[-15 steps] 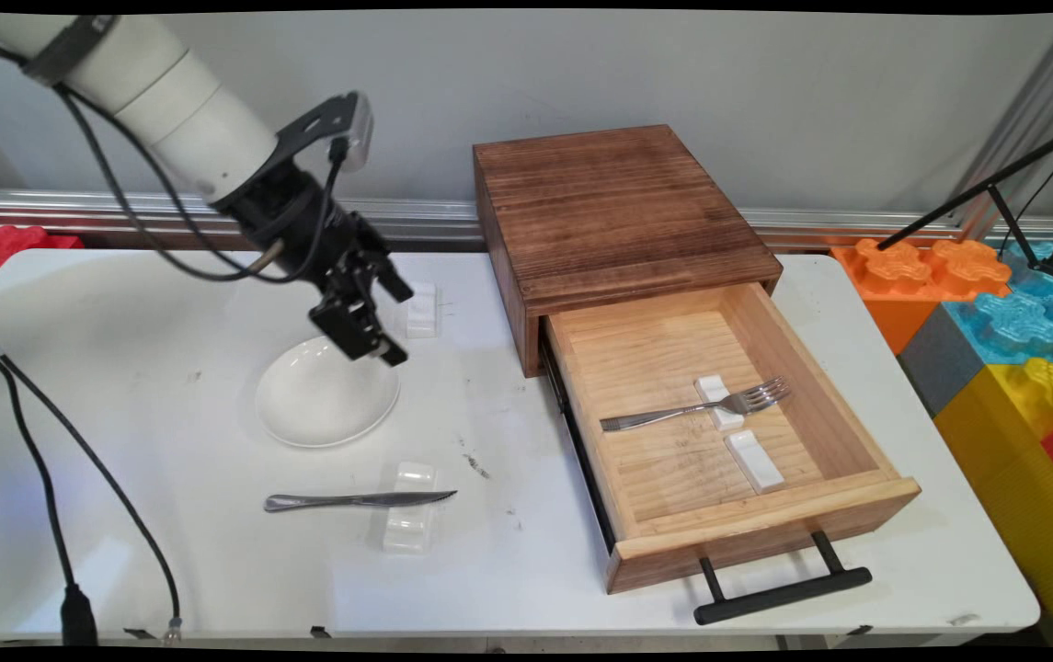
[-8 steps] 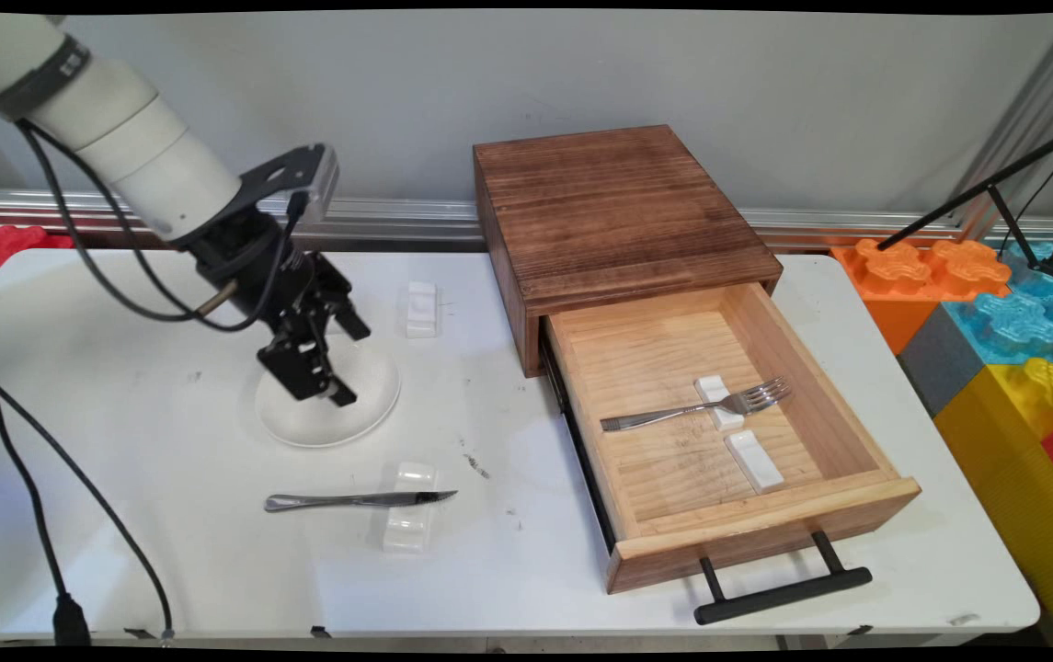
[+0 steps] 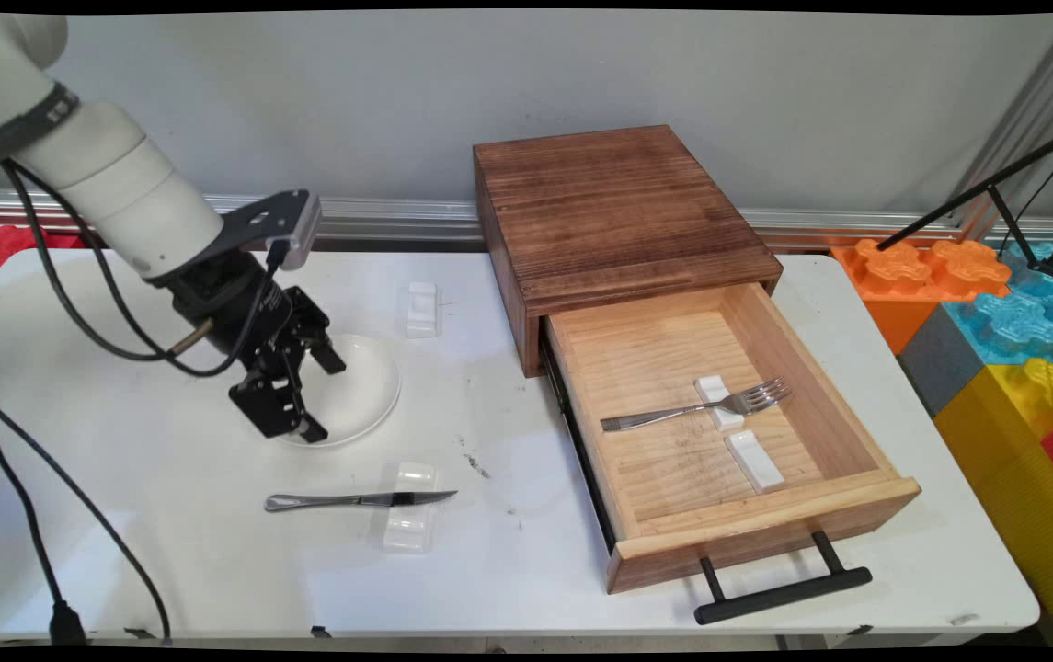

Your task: Pick up the knife from the right of the white plate

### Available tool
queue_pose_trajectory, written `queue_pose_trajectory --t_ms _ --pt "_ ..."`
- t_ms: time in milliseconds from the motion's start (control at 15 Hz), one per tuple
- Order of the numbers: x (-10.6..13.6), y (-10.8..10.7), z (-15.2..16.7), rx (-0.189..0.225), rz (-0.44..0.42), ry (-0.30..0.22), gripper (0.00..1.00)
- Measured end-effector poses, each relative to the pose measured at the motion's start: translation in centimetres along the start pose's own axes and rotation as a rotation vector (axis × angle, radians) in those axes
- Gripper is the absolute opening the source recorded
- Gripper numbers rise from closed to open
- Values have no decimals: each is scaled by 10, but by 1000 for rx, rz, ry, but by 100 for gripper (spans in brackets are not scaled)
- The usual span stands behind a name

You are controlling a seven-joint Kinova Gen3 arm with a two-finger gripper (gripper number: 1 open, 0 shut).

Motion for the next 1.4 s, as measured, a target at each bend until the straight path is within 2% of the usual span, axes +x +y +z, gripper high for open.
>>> queue_pose_trajectory --t_ms 400,867,1400 --pt "-13 11 23 -6 5 -28 100" --pt "-23 22 56 -5 45 -25 100" --pt "-32 31 82 17 64 -17 100"
